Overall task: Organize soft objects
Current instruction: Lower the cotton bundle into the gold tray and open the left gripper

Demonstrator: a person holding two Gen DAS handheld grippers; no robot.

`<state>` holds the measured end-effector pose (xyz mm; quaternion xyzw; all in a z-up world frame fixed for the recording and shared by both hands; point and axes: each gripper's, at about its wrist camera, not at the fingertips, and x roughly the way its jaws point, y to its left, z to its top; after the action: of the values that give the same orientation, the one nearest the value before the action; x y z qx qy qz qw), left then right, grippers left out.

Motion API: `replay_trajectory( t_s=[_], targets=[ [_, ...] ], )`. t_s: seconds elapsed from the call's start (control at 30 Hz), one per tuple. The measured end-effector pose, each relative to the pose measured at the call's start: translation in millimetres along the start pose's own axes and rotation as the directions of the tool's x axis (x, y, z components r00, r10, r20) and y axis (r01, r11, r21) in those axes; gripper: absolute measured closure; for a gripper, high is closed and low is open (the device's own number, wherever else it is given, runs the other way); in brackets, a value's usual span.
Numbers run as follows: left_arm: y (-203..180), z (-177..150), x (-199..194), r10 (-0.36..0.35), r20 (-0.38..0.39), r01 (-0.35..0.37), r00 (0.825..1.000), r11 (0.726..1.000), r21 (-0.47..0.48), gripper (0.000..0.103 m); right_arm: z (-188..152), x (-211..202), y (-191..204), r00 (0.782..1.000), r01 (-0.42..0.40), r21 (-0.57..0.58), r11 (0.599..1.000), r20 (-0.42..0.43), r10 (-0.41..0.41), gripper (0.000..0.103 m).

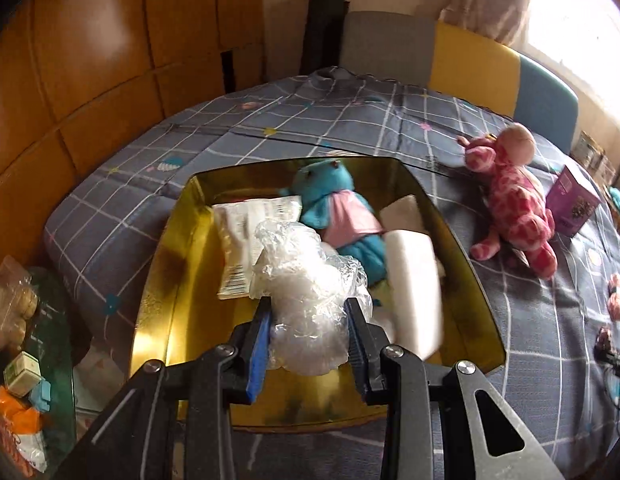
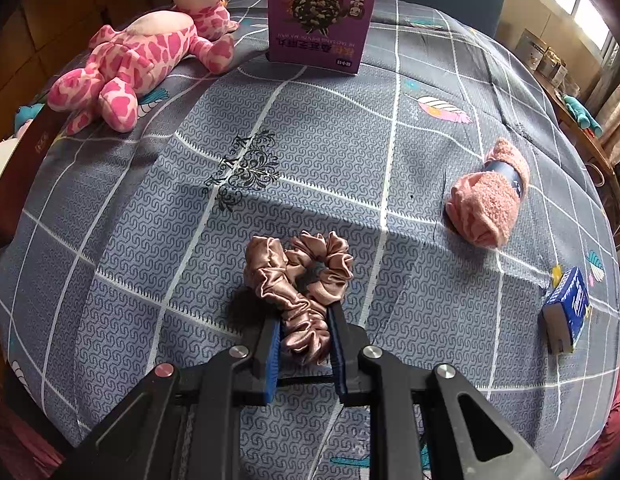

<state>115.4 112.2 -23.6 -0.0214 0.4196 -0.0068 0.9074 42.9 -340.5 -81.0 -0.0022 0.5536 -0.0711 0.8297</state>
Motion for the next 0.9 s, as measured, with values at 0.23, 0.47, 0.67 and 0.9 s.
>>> replay_trajectory(
  t_s=[0.23, 0.47, 0.67, 0.9],
  targets=[
    [67.2, 7.4, 15.9, -0.029, -0.056, 0.018, 0.998, 0.980, -0.197, 0.068, 0.1, -1.0, 0.4, 1.000, 0.003, 0.002, 1.000, 0.002, -0.003, 0.083],
    [80.7, 1.4, 41.5, -0.082, -0.120, 0.051, 0.989, 0.970, -0.237, 0.062, 0.3, -1.6, -0.1, 1.000, 0.004, 0.002, 1.000, 0.002, -0.004, 0.083],
    [69.2, -4.0, 47.1, -0.040, -0.132, 0.018, 0.990, 0.986, -0.168, 0.055, 0.5, -1.9, -0.8, 1.000, 0.004, 0.002, 1.000, 0.002, -0.004, 0.083],
    [74.6, -9.8, 25.0, 0.011, -0.078, -0.023, 0.997, 0.986, -0.165, 0.036, 1.5, -2.4, -4.6, 1.000, -0.007, 0.021, 1.000, -0.002, 0.007, 0.083]
  ],
)
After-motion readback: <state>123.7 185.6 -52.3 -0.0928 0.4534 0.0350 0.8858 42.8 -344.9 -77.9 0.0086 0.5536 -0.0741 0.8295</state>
